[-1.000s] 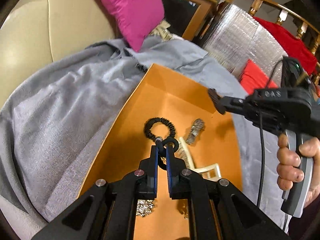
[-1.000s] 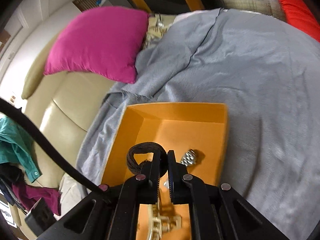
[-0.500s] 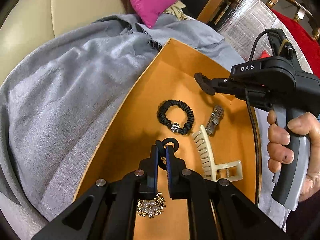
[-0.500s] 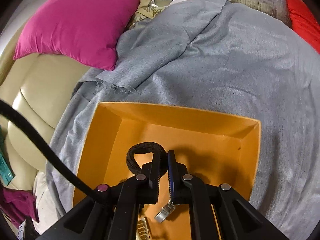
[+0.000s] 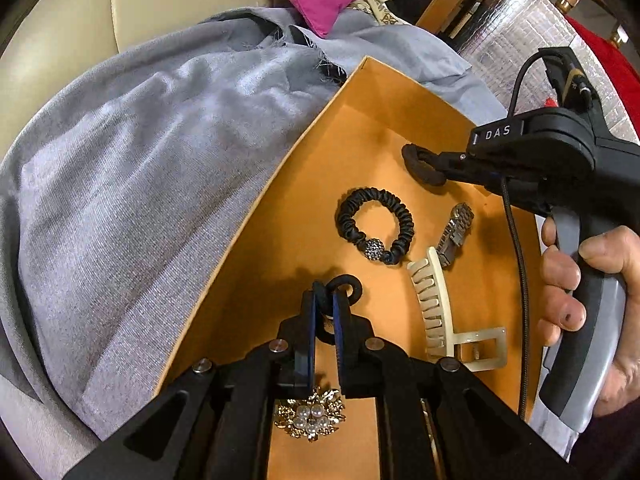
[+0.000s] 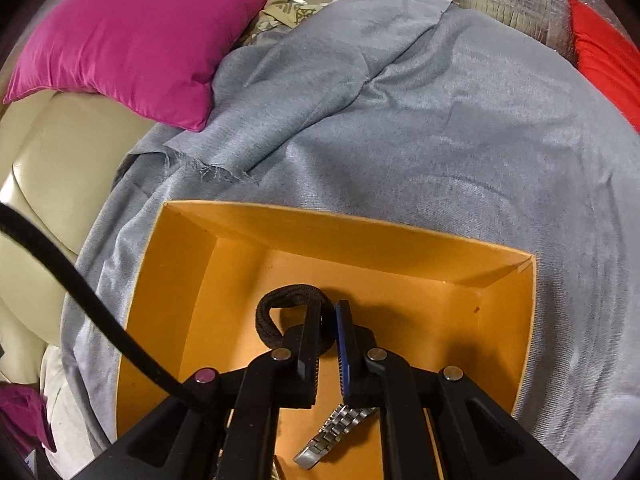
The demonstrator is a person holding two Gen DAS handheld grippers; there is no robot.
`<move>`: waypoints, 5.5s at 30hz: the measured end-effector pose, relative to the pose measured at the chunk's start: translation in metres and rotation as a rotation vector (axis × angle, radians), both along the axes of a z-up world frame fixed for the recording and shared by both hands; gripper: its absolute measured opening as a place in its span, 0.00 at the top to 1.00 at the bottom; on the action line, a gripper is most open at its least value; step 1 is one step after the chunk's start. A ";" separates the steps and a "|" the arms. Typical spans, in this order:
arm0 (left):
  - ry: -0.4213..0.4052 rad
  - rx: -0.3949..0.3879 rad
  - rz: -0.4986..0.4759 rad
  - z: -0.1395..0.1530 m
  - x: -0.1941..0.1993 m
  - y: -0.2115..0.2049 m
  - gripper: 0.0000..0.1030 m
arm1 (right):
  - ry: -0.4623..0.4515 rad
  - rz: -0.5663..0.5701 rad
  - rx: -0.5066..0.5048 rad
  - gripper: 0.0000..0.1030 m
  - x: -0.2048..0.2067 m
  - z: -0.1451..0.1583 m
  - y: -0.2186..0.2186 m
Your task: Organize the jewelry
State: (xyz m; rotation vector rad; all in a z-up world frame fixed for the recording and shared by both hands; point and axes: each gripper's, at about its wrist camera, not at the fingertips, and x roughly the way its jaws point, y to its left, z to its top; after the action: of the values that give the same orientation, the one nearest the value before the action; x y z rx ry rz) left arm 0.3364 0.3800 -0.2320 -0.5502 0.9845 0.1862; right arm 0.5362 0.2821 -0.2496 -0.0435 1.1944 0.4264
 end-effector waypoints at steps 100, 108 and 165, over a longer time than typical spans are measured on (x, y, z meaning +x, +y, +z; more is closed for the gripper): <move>-0.298 0.882 0.183 0.240 -0.263 -0.124 0.12 | -0.533 0.149 0.223 0.49 -0.408 0.188 -0.182; -0.384 0.890 0.178 0.275 -0.315 -0.137 0.10 | -0.542 0.136 0.216 0.47 -0.445 0.224 -0.188; -0.388 0.890 0.169 0.287 -0.396 -0.132 0.03 | -0.519 0.123 0.187 0.41 -0.507 0.248 -0.179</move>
State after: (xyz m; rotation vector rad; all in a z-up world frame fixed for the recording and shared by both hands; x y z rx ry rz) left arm -0.0601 0.2478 0.0547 0.1556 0.3993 0.6065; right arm 0.0288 0.1034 -0.0020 -0.0619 0.6397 0.5920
